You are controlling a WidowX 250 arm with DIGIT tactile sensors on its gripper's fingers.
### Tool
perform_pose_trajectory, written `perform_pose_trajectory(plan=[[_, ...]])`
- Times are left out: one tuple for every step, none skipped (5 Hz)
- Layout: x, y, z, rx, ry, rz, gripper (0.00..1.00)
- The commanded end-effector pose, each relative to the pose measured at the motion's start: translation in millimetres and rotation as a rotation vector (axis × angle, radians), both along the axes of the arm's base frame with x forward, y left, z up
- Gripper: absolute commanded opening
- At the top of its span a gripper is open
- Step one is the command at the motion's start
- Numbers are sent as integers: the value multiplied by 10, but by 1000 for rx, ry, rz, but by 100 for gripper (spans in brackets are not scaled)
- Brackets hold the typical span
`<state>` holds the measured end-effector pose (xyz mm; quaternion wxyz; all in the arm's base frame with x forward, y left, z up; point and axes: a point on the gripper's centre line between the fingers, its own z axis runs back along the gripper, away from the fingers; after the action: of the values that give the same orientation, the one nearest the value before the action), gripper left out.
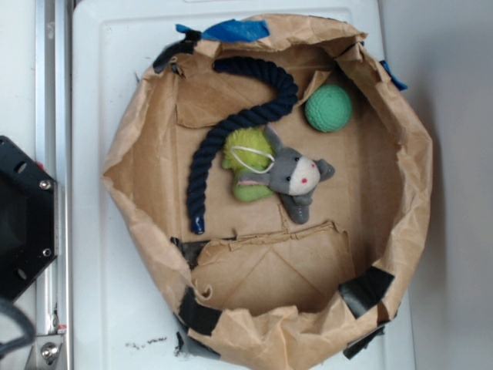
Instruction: Grab the blue rope.
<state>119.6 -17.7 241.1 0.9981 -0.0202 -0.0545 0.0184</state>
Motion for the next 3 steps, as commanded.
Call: perform_pose_trajectory(plan=[[826,162,-44,6,-87,166,100],[994,288,-238,5,-126,271,100],[1035,404,-501,-11,-165,346,100]])
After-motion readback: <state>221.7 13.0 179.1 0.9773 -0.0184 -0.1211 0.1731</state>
